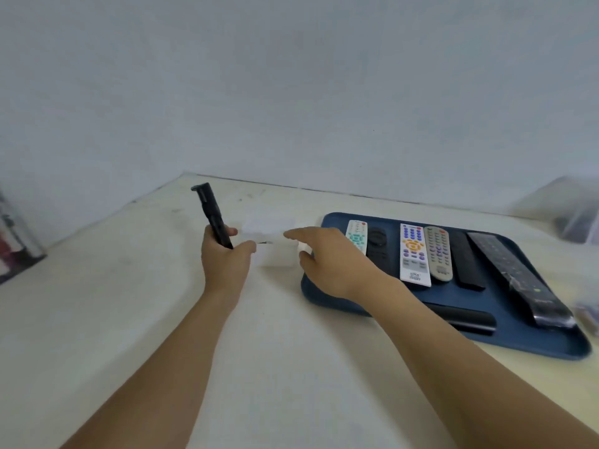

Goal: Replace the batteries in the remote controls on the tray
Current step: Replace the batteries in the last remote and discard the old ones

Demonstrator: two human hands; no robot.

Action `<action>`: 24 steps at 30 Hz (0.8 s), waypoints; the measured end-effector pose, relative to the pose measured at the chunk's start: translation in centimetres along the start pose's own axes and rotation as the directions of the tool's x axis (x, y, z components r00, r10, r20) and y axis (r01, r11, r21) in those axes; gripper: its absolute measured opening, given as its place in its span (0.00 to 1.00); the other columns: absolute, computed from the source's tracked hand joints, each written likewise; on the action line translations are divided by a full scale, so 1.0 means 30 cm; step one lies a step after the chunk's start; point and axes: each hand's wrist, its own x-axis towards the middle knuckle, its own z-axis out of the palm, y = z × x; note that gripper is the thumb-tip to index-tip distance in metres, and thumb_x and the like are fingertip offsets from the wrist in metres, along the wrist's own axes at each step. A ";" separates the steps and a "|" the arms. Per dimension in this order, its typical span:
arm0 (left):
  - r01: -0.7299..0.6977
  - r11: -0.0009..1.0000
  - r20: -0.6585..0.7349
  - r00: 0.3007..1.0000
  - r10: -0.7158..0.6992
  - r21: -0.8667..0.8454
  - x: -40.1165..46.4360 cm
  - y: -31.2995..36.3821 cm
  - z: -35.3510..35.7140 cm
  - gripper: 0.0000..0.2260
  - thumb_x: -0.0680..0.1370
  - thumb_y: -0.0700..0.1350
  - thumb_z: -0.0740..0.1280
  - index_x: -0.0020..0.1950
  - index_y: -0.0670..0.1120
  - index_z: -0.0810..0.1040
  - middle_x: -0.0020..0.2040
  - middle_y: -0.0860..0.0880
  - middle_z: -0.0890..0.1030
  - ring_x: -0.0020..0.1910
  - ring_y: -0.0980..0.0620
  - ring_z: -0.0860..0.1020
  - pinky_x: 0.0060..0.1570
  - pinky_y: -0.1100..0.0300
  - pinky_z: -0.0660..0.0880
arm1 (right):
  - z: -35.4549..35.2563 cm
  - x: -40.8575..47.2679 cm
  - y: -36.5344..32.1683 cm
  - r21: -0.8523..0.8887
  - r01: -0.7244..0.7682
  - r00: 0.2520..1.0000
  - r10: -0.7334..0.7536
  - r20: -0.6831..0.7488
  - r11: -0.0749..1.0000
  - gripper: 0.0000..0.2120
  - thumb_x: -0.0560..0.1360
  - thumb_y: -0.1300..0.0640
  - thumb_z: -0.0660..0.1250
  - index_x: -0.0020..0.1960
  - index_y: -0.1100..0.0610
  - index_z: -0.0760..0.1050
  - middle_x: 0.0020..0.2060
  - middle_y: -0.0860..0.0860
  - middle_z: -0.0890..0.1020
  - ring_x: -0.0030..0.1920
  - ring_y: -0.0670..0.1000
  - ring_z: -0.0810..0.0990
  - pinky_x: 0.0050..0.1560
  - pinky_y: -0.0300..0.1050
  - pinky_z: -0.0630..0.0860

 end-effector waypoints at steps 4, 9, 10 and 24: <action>0.048 0.998 0.083 0.996 -0.045 -0.029 0.049 -0.018 0.020 0.11 0.73 0.41 0.74 0.47 0.48 0.72 0.47 0.48 0.79 0.32 0.50 0.80 0.30 0.57 0.69 | 0.003 0.070 0.019 0.012 0.008 1.000 -0.009 0.016 1.000 0.25 0.82 0.61 0.57 0.78 0.50 0.61 0.68 0.49 0.76 0.57 0.49 0.76 0.56 0.36 0.67; 0.061 0.997 0.063 0.996 -0.064 0.054 0.061 -0.027 0.031 0.15 0.77 0.56 0.72 0.45 0.47 0.72 0.37 0.50 0.75 0.29 0.52 0.81 0.30 0.57 0.71 | 0.011 0.145 0.013 -0.068 0.054 0.997 -0.057 -0.050 0.996 0.17 0.83 0.56 0.57 0.71 0.50 0.69 0.50 0.53 0.82 0.43 0.52 0.81 0.48 0.49 0.79; 0.054 0.996 0.052 0.997 -0.058 0.071 0.061 -0.026 0.033 0.15 0.77 0.55 0.72 0.45 0.47 0.72 0.37 0.50 0.76 0.29 0.53 0.80 0.30 0.58 0.73 | 0.011 0.153 0.013 -0.121 0.063 0.994 -0.073 -0.083 0.991 0.14 0.83 0.55 0.57 0.68 0.50 0.70 0.47 0.53 0.80 0.41 0.53 0.80 0.45 0.52 0.79; 0.117 0.993 0.089 0.989 -0.116 -0.006 0.072 -0.030 0.028 0.11 0.74 0.41 0.74 0.44 0.44 0.72 0.40 0.45 0.79 0.30 0.50 0.81 0.34 0.58 0.79 | 0.012 0.250 0.025 -0.257 -0.055 0.998 0.042 -0.056 0.965 0.24 0.79 0.64 0.61 0.73 0.50 0.69 0.57 0.51 0.80 0.53 0.53 0.80 0.53 0.48 0.78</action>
